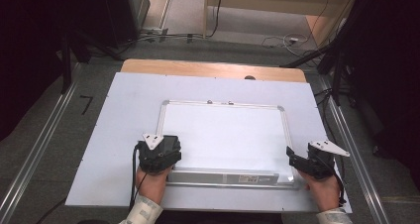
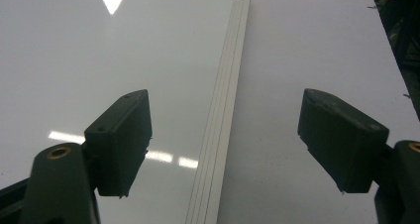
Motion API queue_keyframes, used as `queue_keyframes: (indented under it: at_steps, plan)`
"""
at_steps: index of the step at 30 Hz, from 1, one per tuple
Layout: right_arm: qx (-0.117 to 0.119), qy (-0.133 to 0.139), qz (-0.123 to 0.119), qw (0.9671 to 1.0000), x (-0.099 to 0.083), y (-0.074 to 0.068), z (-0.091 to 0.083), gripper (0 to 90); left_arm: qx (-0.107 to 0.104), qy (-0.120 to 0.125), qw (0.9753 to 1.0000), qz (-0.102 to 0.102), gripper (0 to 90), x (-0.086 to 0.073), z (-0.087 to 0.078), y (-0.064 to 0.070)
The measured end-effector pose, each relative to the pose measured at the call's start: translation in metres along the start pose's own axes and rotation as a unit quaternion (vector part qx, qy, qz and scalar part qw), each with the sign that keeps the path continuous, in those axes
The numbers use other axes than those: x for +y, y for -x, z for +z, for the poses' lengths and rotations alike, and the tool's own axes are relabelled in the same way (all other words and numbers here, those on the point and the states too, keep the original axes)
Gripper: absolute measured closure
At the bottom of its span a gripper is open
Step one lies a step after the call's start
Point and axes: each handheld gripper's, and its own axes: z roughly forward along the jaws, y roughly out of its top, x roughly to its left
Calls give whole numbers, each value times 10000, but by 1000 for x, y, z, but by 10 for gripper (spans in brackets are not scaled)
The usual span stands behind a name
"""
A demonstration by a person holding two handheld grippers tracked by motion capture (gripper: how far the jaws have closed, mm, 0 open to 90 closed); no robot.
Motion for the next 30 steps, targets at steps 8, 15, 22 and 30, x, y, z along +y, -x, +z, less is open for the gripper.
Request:
queue_keyframes:
  at_steps: [8,15,22,30]
  plan:
    - [-3,13,19,10000,0,0,-1,196,-248,127,9996,-2,227,6,-12,-5]
    - [-3,17,39,10000,0,1,-2,196,-331,199,9993,-15,208,13,-19,-15]
    - [-11,19,30,10000,-1,2,-2,196,-366,190,9991,18,206,17,-21,-23]
    - [-32,20,57,10000,-2,3,-3,196,-310,248,9992,47,189,20,-26,-38]
